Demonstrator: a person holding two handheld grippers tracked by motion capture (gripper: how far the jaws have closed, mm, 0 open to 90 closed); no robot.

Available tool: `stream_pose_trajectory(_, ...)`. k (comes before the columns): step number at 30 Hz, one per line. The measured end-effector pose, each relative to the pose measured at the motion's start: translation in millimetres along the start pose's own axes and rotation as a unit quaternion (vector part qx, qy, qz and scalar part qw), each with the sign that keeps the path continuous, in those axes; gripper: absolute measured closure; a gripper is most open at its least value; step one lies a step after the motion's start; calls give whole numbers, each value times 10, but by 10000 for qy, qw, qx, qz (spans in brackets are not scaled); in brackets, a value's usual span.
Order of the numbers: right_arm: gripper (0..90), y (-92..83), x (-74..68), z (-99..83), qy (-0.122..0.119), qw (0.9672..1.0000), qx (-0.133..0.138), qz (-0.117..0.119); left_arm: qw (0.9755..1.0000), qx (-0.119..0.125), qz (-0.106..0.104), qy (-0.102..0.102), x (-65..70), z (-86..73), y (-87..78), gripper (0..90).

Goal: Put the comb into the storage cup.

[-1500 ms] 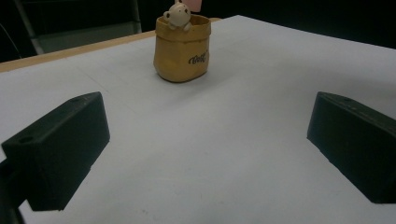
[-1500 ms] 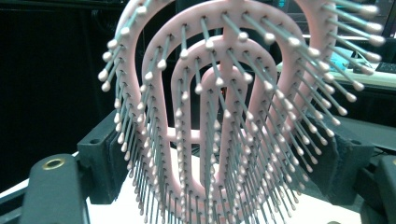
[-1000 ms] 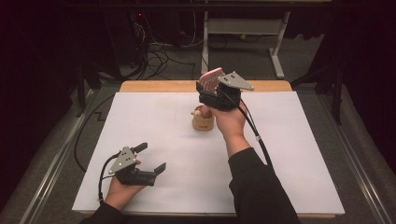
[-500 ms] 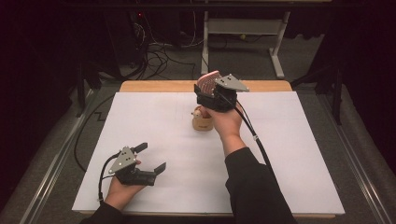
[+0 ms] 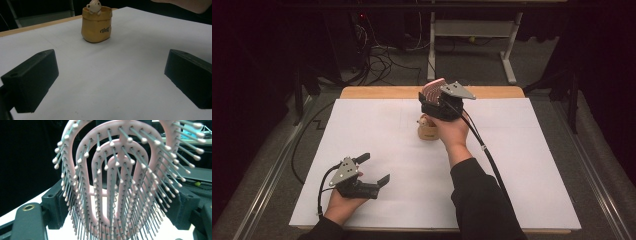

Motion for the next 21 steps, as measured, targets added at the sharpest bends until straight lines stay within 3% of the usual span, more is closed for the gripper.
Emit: stream_pose_trajectory(21,198,73,13,-109,101,9999,-97,20,10000,2,-4,-32,-9,-3,-2,0)
Point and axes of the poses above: each handheld gripper's, and its own axes: y roughly forward along the jaws, z roughly out of its top, x roughly to its right, the point moved 10 cm from there along y, roughly forward along the jaws, and after that the axes turned 8 degrees about y, right-handed, at the moved point
